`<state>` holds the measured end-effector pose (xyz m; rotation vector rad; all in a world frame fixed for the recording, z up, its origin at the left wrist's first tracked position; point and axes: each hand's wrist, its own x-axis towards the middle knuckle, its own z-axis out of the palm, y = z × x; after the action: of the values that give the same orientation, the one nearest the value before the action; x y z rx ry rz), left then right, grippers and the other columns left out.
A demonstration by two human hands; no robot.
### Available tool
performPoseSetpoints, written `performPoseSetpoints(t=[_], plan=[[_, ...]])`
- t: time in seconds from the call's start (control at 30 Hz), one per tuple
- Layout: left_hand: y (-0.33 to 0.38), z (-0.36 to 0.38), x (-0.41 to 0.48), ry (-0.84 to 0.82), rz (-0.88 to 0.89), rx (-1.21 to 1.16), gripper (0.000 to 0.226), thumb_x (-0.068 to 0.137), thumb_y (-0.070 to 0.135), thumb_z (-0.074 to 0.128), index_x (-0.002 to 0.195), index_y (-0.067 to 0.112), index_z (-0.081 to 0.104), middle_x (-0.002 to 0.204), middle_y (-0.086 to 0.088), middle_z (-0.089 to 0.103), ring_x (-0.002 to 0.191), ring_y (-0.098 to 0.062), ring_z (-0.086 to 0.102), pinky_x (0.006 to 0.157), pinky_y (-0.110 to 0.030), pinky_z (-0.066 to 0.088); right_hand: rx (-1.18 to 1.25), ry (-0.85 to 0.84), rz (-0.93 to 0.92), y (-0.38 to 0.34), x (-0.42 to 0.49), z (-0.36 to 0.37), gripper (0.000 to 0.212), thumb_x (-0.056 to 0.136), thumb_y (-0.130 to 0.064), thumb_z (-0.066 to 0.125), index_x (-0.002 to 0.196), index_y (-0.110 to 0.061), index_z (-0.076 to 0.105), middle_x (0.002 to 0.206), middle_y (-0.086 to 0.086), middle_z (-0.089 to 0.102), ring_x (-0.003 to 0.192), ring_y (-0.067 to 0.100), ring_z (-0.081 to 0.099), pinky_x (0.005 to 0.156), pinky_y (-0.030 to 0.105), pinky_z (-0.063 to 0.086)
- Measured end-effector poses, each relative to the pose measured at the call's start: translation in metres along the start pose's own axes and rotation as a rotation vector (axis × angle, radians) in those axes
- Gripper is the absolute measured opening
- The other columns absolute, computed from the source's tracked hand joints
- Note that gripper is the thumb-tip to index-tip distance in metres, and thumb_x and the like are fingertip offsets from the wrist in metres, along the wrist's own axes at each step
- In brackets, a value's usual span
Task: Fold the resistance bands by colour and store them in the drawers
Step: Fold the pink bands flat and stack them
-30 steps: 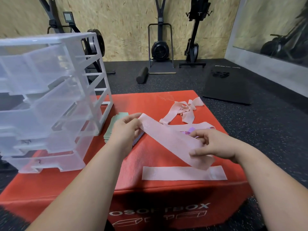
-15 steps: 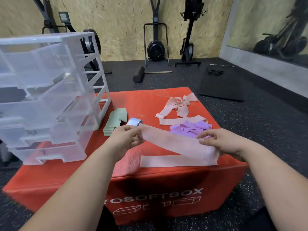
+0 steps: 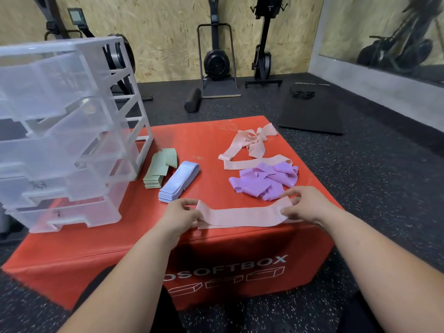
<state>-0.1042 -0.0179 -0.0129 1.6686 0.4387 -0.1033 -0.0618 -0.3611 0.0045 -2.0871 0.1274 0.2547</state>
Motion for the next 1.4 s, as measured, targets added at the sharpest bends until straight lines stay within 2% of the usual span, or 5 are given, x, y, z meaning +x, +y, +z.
performPoseSetpoints(t=[0.2,0.47,0.7,1.0,1.4], plan=[[-0.004,-0.006,0.003,-0.016,-0.017,0.022,0.009,0.096,-0.001,0.066,0.098,-0.002,0.074,0.074,-0.009,0.07,0.062,-0.018,0.063,0.076,-0.033,0.062,0.122,0.027,-0.008,-0.003,-0.003,-0.002,0.027,0.079,0.004,0.085,0.1,-0.008,0.072,0.081,0.016,0.078,0.062,0.018,0.069,0.059,0.03,0.058],[-0.006,-0.009,0.005,0.139,0.08,0.069,0.018,0.095,0.012,0.076,0.078,0.006,0.072,0.058,-0.002,0.063,0.055,-0.017,0.058,0.055,-0.027,0.052,0.135,0.173,0.002,0.005,0.001,-0.013,0.016,0.082,-0.005,0.087,0.093,-0.004,0.074,0.077,0.015,0.077,0.067,0.025,0.073,0.067,0.036,0.062],[-0.013,-0.006,0.007,0.17,0.239,0.439,0.011,0.091,0.029,0.08,0.085,0.022,0.075,0.078,0.001,0.077,0.073,-0.015,0.072,0.064,-0.027,0.049,-0.068,0.228,0.046,0.028,0.006,-0.017,0.014,0.077,-0.02,0.092,0.082,-0.019,0.079,0.069,0.004,0.077,0.066,0.025,0.075,0.08,0.047,0.065],[-0.015,-0.002,0.004,0.11,0.36,0.695,0.009,0.096,0.032,0.071,0.103,0.031,0.066,0.076,0.009,0.072,0.074,-0.005,0.065,0.06,-0.025,0.041,-0.406,0.227,-0.069,0.028,0.004,-0.015,0.02,0.079,-0.021,0.088,0.092,-0.023,0.073,0.064,-0.007,0.072,0.055,0.004,0.067,0.058,0.018,0.043],[-0.016,-0.02,0.01,-0.15,0.613,0.986,0.049,0.081,0.047,0.087,0.125,0.04,0.066,0.123,0.022,0.059,0.109,-0.009,0.054,0.098,-0.034,0.049,-0.69,-0.04,-0.22,0.029,0.006,-0.035,0.047,0.071,-0.032,0.094,0.11,-0.043,0.07,0.106,-0.018,0.063,0.101,0.009,0.061,0.089,0.026,0.046]])
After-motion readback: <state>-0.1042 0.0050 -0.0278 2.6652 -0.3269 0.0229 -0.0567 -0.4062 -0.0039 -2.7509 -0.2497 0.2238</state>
